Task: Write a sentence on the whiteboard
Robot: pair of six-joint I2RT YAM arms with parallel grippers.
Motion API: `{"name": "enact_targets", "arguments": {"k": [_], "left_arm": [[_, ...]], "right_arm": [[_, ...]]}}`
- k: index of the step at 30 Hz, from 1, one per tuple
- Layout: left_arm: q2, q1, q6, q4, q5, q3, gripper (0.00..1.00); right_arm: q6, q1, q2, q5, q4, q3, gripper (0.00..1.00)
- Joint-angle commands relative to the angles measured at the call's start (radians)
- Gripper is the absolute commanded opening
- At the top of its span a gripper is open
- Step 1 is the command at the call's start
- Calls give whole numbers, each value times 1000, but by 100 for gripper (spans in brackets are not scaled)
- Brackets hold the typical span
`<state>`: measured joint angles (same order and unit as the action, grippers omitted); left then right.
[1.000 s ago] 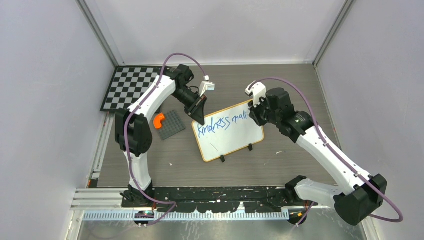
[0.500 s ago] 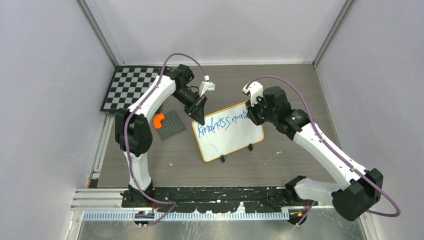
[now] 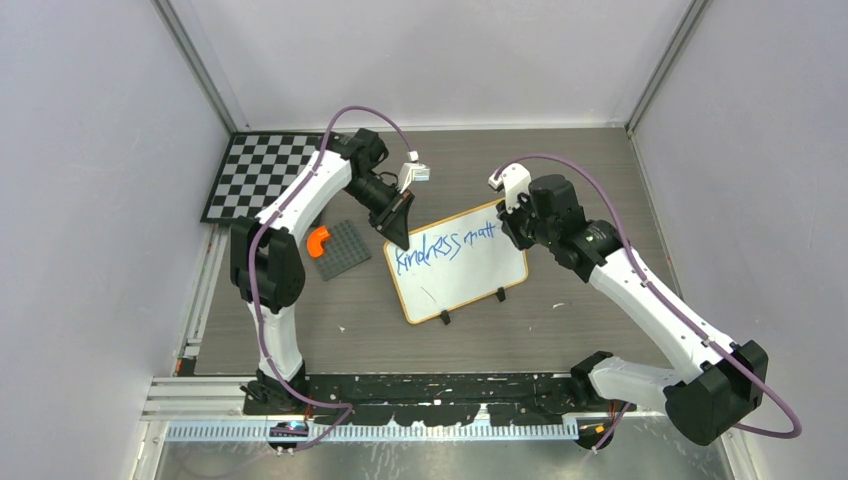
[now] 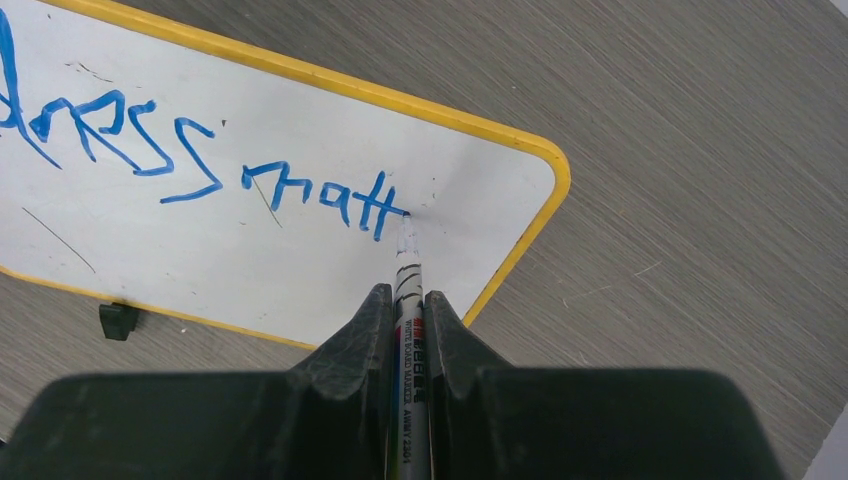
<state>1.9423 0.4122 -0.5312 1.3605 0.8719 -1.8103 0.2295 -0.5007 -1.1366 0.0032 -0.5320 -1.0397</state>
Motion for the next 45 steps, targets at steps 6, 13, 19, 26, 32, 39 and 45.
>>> {"name": "enact_targets", "arguments": {"k": [6,13,19,26,32,39,45], "left_arm": [[5,16,-10,15,32,-39,11],[-31,16,16,22,21,-86,40],[-79,16,68,-17,14,-81,52],[-103,16,176,-190,25,-35,59],[-59,47,217,-264,21,-67,61],[46,91,195,-200,16,-208,62],[80,122,159,-152,7,-227,62]], "right_arm": [[2,8,42,-129,-13,-43,0],[-53,8,74,-281,-79,-97,0],[-104,11,91,-316,-39,-42,0],[-142,59,96,-381,-32,-6,0],[-140,126,70,-426,-45,-19,0],[-135,242,32,-551,-96,-67,0],[-123,286,20,-583,-74,-39,0]]}}
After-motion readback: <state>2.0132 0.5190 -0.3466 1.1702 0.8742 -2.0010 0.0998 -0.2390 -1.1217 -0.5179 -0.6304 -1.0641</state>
